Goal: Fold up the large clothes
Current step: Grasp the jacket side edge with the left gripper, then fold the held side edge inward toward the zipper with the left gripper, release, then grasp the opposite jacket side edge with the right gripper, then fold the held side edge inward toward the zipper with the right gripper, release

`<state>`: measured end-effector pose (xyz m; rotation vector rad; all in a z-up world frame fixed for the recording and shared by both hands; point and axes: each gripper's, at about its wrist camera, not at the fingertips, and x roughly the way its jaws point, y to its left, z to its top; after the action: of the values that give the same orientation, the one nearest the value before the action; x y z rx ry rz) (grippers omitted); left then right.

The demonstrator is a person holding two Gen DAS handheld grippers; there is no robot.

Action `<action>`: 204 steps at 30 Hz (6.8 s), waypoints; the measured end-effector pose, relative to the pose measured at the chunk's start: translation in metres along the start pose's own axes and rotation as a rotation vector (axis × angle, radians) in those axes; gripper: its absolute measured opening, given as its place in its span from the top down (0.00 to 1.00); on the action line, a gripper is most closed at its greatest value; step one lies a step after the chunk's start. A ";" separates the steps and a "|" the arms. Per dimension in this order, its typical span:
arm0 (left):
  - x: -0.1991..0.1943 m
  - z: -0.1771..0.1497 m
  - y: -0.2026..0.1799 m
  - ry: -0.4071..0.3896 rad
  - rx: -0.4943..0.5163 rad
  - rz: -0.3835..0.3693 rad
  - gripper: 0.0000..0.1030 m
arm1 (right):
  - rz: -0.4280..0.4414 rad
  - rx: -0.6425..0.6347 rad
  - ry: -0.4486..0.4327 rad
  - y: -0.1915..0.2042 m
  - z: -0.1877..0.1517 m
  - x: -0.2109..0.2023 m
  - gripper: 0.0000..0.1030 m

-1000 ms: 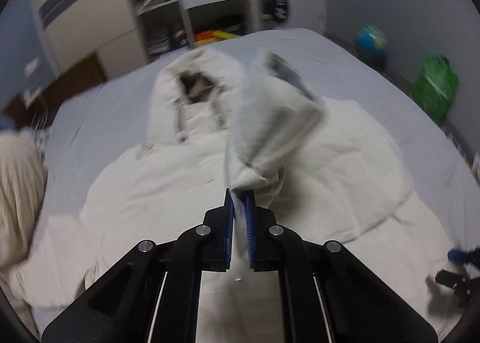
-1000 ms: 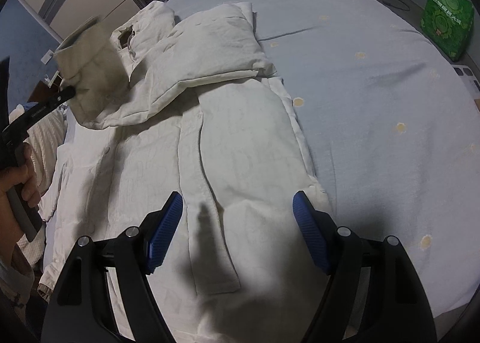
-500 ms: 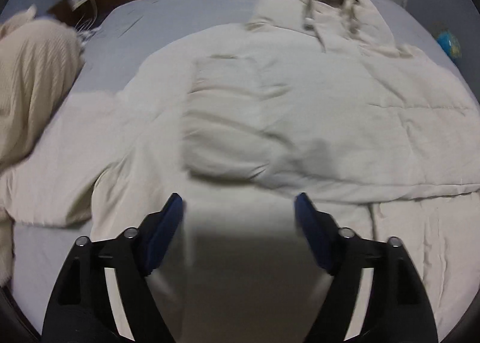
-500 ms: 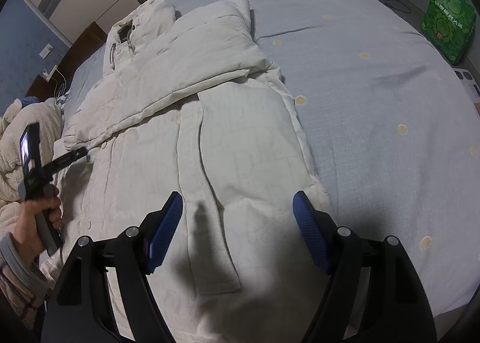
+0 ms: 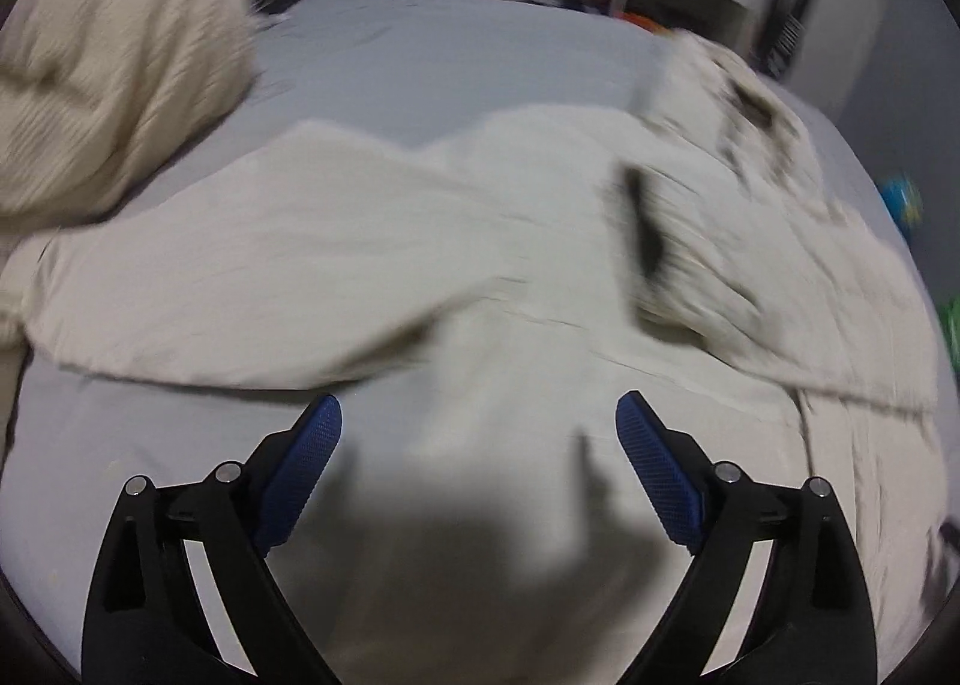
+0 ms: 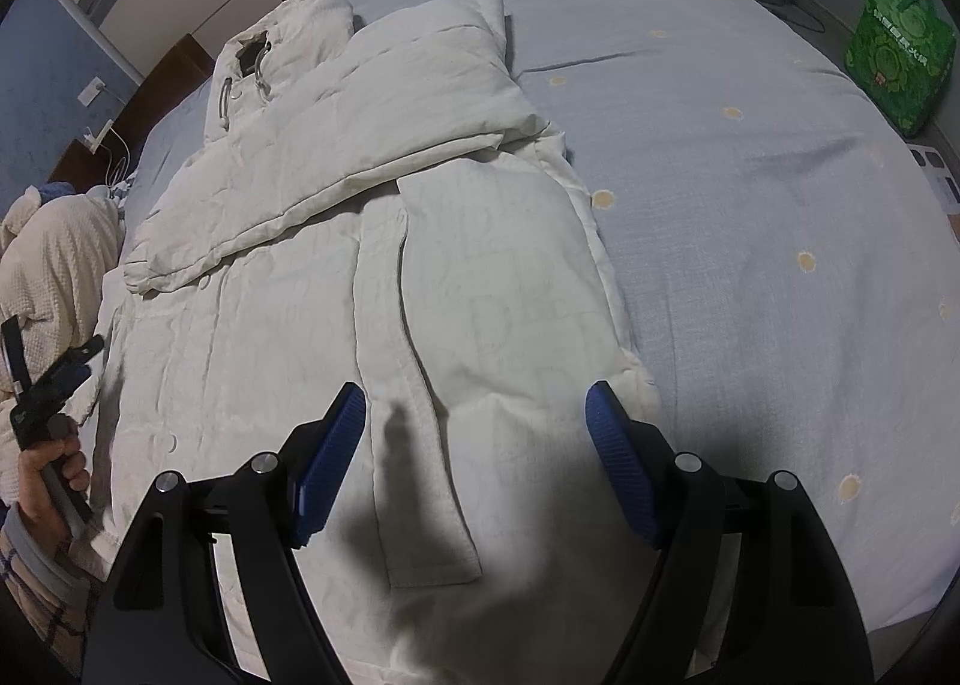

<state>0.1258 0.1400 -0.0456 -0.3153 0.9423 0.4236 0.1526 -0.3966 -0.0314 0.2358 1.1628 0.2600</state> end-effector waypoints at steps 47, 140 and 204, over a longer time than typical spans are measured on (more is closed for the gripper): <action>-0.015 0.043 0.242 -0.137 -0.610 -0.192 0.91 | -0.094 -0.046 0.040 0.012 0.001 0.014 0.30; -0.063 -0.069 0.024 0.035 -0.030 -0.077 0.20 | -0.035 -0.360 0.009 0.146 0.016 0.009 0.30; -0.033 -0.071 0.028 0.152 -0.069 0.040 0.07 | 0.110 0.090 0.009 0.055 0.065 0.068 0.83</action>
<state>0.0450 0.1264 -0.0594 -0.3965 1.0851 0.4744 0.2334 -0.3256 -0.0483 0.3790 1.1732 0.3061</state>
